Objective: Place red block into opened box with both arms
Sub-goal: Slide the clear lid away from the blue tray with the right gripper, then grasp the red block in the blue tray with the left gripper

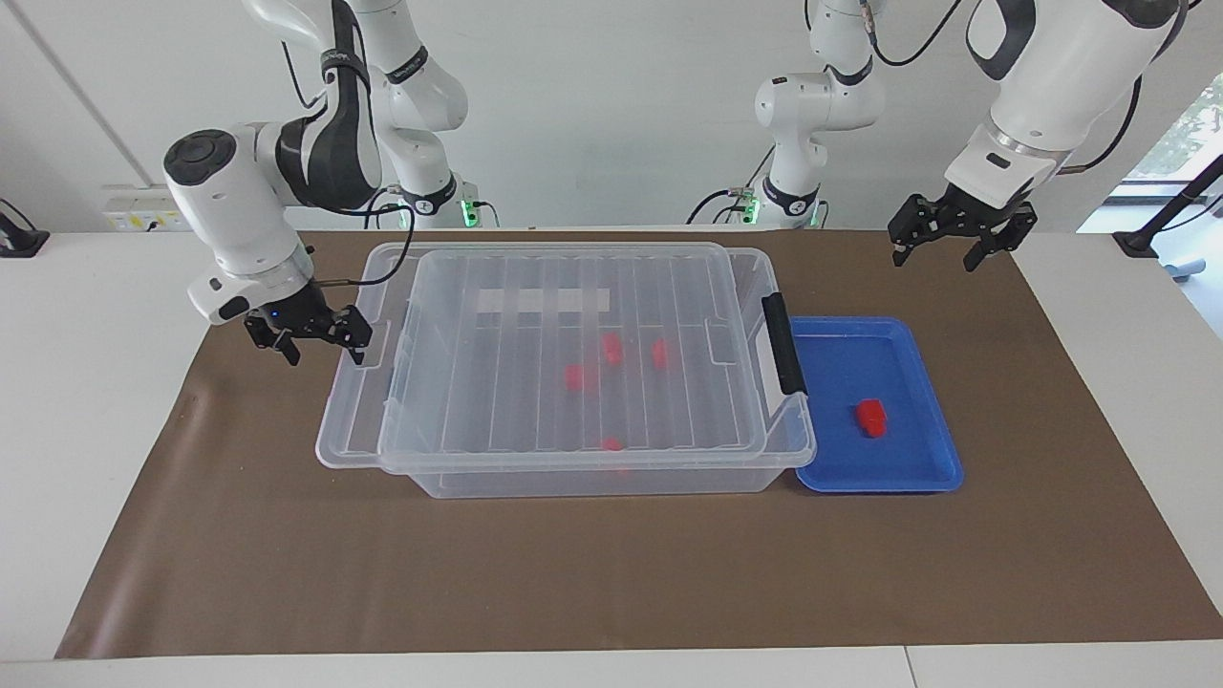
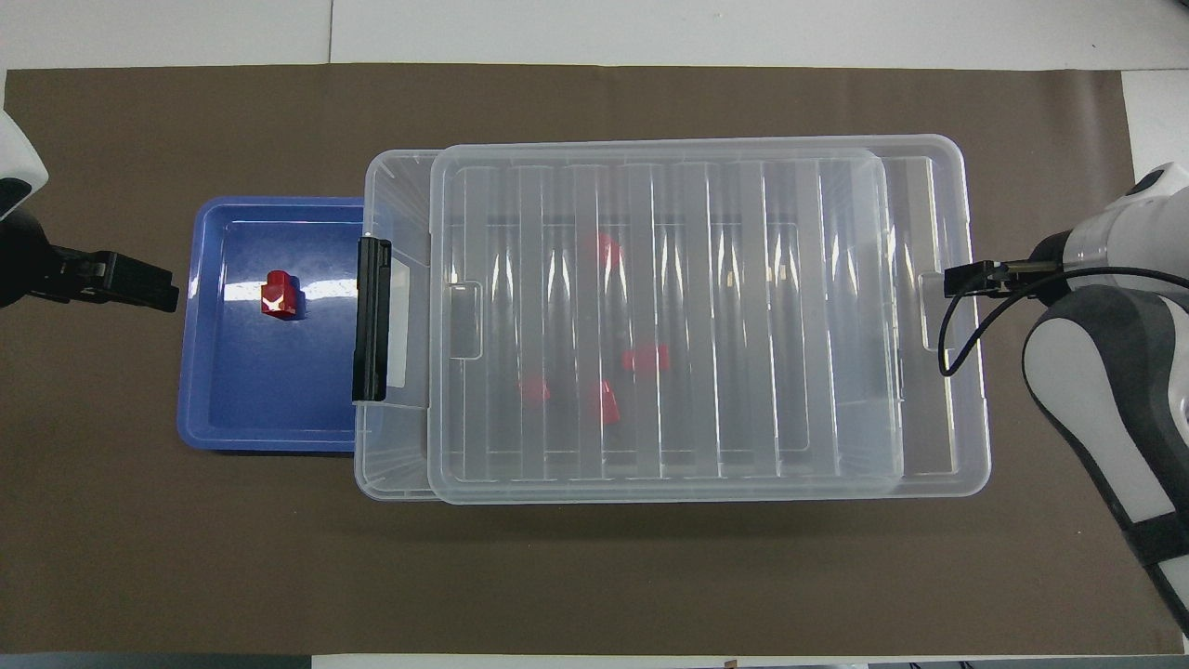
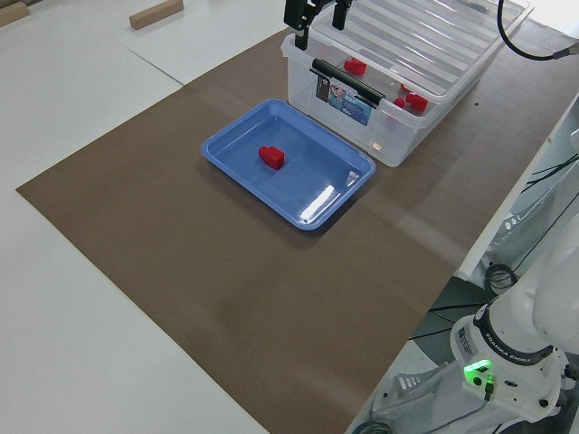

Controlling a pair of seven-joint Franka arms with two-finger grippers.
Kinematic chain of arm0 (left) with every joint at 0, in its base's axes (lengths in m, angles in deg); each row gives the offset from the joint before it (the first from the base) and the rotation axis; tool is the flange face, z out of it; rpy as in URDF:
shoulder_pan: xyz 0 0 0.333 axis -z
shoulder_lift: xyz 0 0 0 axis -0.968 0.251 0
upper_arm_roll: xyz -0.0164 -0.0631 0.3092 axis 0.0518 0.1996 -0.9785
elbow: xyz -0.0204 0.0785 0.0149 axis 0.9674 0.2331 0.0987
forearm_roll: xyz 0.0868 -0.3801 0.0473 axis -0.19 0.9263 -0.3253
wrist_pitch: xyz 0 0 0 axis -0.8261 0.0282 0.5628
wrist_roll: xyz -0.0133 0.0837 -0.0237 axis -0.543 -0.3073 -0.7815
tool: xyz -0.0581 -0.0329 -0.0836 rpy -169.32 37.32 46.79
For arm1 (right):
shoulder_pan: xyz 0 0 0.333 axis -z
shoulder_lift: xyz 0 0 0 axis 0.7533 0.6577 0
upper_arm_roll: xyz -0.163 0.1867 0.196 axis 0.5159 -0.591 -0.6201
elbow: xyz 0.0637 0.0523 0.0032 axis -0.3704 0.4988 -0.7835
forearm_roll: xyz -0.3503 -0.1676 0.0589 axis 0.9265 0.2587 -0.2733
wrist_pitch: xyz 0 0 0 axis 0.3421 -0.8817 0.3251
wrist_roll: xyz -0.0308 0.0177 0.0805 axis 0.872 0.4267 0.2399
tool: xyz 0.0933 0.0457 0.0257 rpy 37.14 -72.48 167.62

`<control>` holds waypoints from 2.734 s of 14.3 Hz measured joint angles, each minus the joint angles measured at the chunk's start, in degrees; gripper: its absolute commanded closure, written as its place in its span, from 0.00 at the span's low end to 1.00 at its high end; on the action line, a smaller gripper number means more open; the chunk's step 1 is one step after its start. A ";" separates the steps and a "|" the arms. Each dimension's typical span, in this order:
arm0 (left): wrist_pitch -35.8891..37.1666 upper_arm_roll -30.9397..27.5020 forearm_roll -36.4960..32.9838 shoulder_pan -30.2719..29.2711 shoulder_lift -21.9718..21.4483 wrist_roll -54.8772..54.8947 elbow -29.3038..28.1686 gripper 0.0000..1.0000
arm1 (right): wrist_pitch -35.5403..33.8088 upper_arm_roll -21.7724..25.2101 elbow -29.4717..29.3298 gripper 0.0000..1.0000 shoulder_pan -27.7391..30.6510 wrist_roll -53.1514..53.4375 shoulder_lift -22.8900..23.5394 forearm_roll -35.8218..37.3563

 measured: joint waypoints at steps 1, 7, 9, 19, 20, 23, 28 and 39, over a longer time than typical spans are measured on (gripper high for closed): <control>0.00 0.00 0.00 0.00 0.00 0.00 0.00 0.00 | 0.00 0.01 0.00 0.00 0.81 -1.25 0.00 0.02; 0.00 0.00 0.00 0.00 0.00 0.00 0.00 0.00 | 0.00 0.07 -0.03 0.00 5.99 -8.31 0.00 0.04; 0.11 0.00 0.00 0.00 0.00 0.00 -0.01 0.00 | 0.00 0.08 -0.14 0.00 7.33 -9.85 0.00 0.04; -10.97 0.28 0.00 0.35 -1.32 0.00 -6.85 0.00 | 0.04 0.09 -0.30 0.00 11.05 -14.96 0.01 0.07; -13.50 0.32 0.00 0.37 -1.87 0.00 -9.68 0.00 | 0.09 0.10 -0.30 0.00 11.65 -15.76 0.03 0.08; -20.54 0.29 0.00 0.35 -2.31 0.00 -16.32 0.00 | 0.22 0.17 -0.29 0.00 12.91 -17.56 0.05 0.10; -32.51 0.07 0.00 0.07 -0.12 0.00 -25.77 0.00 | 0.28 0.21 -0.30 0.00 13.70 -18.28 0.06 0.52; -50.01 -0.17 0.00 -1.81 10.39 -0.02 -31.06 0.00 | -12.34 -0.16 -11.44 0.00 10.21 -16.27 0.94 0.63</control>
